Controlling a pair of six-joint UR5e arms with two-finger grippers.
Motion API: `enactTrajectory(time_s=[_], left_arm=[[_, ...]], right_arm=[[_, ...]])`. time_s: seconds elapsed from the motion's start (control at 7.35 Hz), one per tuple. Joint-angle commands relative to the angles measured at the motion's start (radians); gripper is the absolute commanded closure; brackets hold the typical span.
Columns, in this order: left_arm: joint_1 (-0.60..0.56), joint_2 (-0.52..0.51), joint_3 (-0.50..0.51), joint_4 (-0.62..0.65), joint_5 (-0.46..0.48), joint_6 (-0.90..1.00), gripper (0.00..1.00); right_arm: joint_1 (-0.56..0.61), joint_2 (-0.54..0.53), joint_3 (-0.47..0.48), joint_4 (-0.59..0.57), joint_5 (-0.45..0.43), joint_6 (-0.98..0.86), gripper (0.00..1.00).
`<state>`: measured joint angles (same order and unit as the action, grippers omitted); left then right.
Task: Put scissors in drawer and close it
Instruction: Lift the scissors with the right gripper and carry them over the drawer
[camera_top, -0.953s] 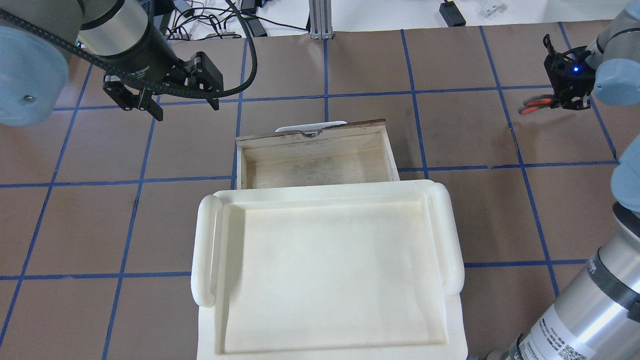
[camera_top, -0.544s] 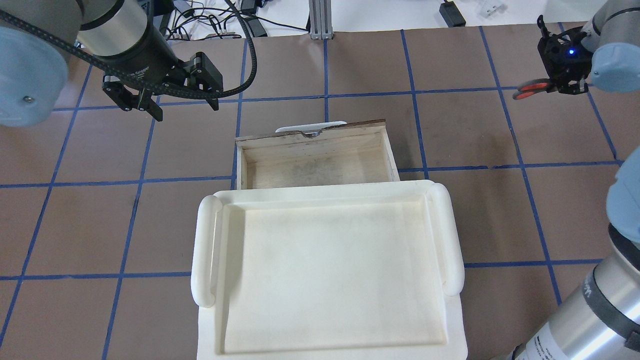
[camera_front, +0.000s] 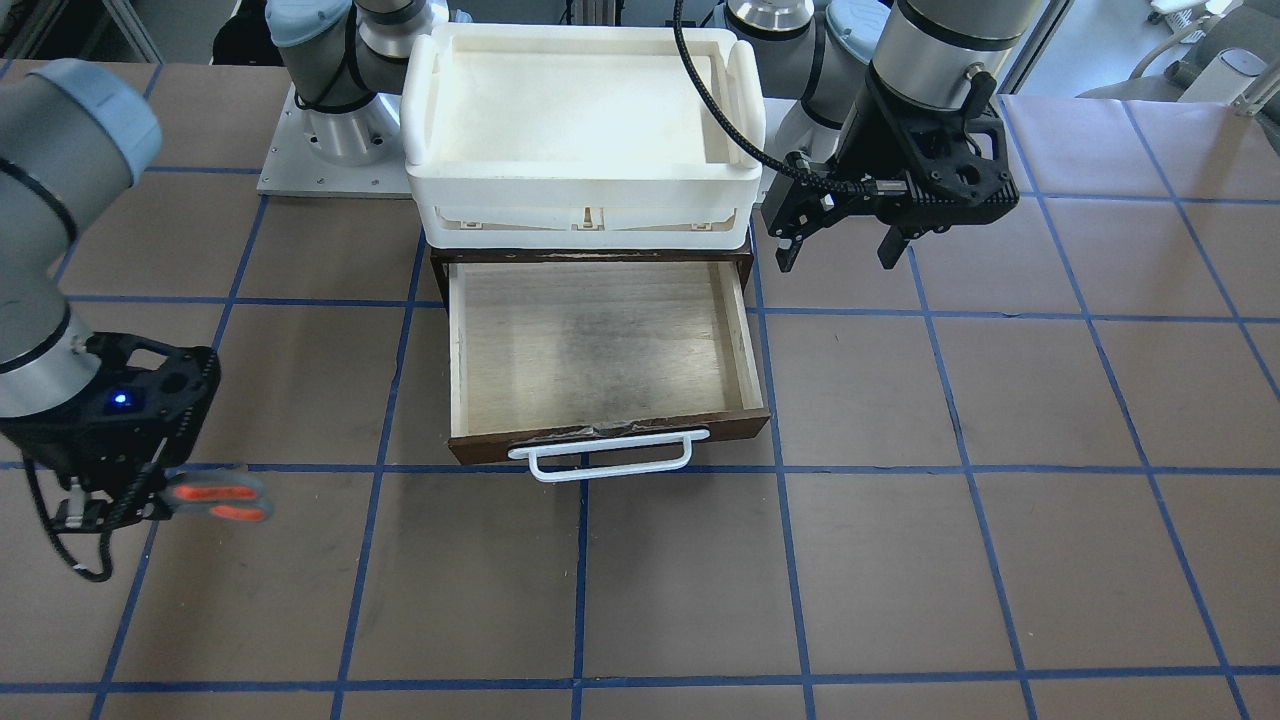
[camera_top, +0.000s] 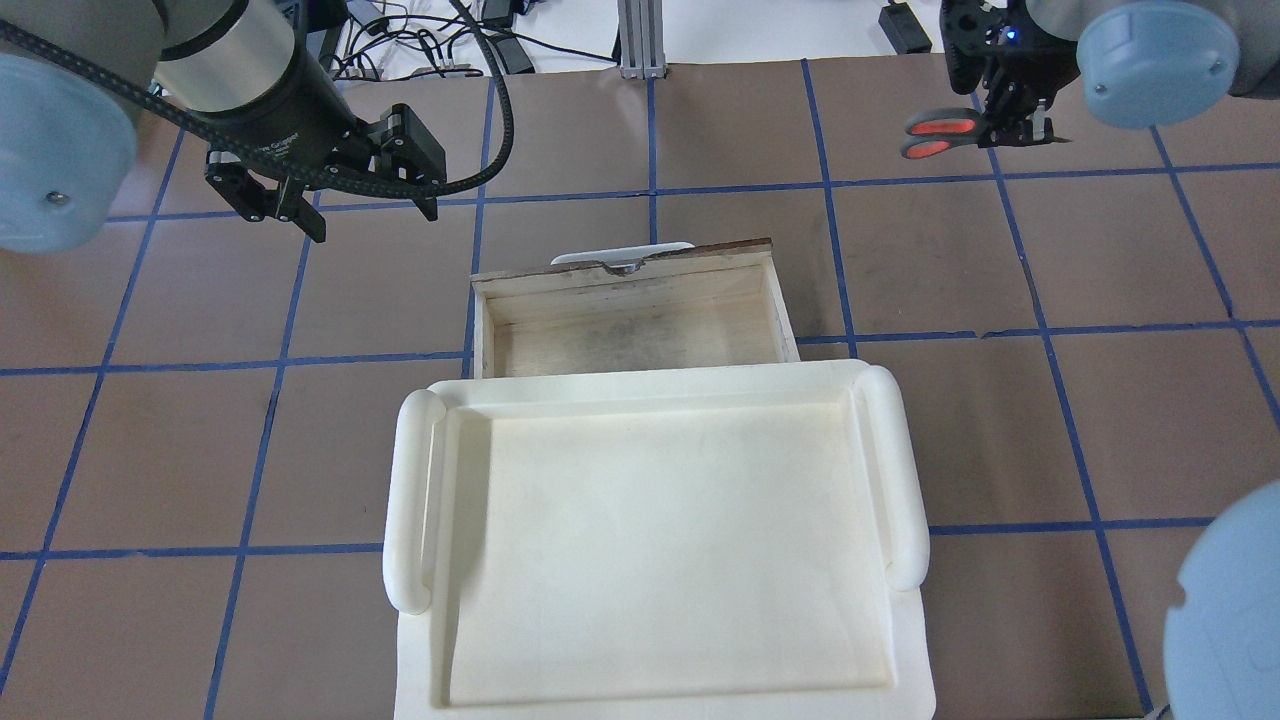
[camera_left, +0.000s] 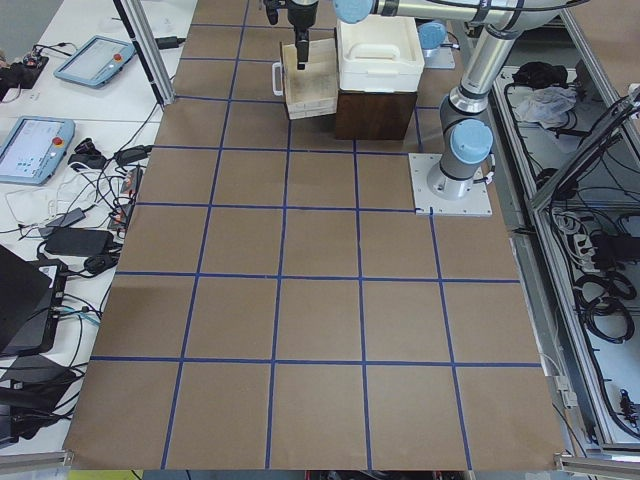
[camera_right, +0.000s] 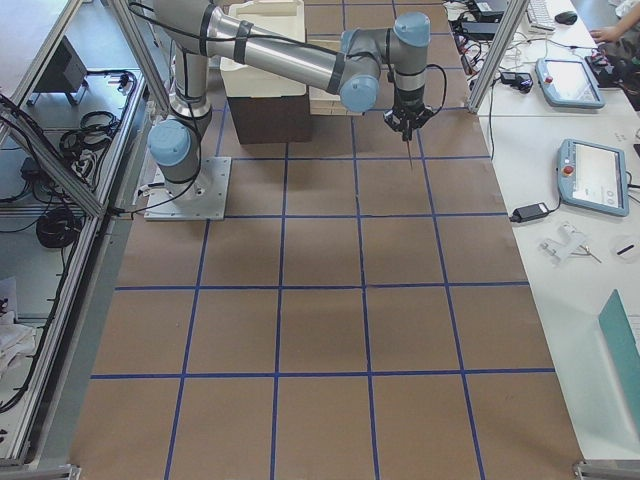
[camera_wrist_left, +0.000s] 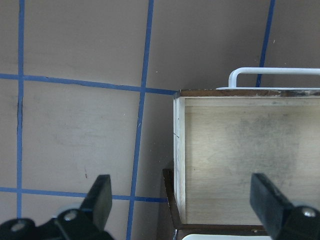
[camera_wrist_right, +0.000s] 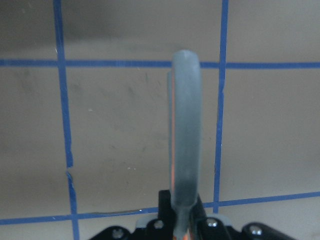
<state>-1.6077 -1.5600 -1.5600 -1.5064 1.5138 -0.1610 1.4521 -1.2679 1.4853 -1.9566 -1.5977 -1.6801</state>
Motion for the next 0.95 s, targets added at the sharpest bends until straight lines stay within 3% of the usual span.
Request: enactTrajectory(time_s=[0.0, 0.41, 0.82], left_arm=[[0.000, 0.000, 0.001, 0.000, 0.000, 0.000, 0.00], [0.000, 0.000, 0.000, 0.000, 0.002, 0.000, 0.00], [0.000, 0.000, 0.000, 0.000, 0.002, 0.000, 0.00]], right_arm=[[0.152, -0.065, 0.006, 0.094, -0.002, 0.260, 1.00], [0.371, -0.065, 0.012, 0.117, -0.005, 0.620, 1.00], [0.522, -0.059, 0.053, 0.120, 0.004, 0.834, 1.00]])
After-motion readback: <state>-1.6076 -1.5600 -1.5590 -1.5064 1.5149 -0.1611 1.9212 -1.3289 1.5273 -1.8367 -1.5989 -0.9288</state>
